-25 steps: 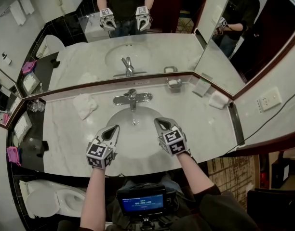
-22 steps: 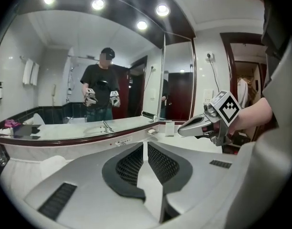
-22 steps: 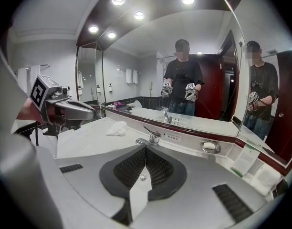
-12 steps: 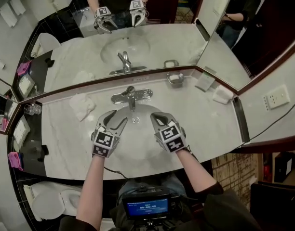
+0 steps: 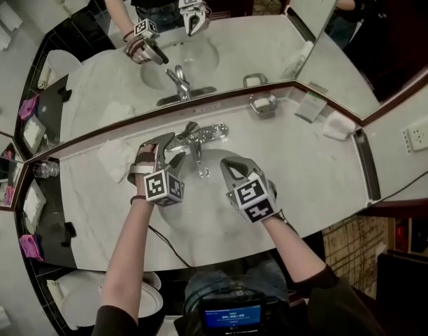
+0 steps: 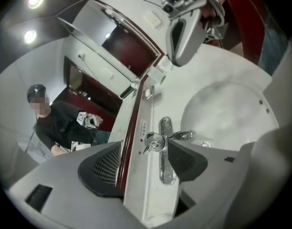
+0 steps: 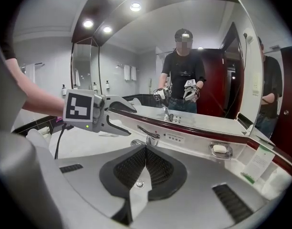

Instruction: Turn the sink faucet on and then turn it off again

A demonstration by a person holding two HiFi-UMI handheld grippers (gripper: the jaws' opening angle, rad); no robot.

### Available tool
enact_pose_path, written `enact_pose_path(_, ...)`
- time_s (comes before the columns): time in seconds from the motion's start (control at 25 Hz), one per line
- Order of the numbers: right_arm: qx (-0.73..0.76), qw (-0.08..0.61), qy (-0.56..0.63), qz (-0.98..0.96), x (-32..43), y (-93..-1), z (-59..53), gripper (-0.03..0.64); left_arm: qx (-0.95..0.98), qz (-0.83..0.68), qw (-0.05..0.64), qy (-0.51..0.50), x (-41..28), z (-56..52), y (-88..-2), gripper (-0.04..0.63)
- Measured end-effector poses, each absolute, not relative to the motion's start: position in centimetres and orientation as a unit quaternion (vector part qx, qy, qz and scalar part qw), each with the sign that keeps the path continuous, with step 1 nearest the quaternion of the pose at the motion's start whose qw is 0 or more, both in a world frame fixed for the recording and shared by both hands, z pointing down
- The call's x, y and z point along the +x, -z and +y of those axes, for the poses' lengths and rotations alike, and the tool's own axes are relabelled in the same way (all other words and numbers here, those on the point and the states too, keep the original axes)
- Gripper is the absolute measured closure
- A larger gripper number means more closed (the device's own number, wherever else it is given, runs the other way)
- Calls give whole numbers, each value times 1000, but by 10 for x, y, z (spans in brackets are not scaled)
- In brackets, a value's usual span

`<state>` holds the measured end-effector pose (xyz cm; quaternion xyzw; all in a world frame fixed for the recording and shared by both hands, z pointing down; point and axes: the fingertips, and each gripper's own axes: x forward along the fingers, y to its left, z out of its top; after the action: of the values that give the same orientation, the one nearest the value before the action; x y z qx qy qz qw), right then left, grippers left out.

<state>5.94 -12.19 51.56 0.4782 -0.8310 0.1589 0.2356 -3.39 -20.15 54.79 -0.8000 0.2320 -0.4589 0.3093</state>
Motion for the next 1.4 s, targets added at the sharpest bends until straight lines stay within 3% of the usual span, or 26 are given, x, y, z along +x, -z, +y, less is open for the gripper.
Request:
enact_pose_path(0.4, 496, 239, -180, -815, 62, -548, -149, 595, -756, 179, 396, 489, -19, -236, -591, 295)
enact_pose_path(0.52, 494, 242, -179, -816, 61, -552, -156, 595, -747, 171, 415, 491, -16, -242, -595, 323)
enact_pose_path(0.76, 492, 246, -181, -815, 58, -558, -156, 594, -741, 157, 440, 482, -10, -244, -601, 424)
enact_pose_path(0.84, 491, 249, -183, -815, 58, -561, -155, 594, -743, 149, 444, 478, -9, -239, -604, 503)
enact_pose_path(1.4, 486, 255, -189, -814, 49, -574, -144, 594, -735, 169, 470, 459, -11, -237, -606, 512)
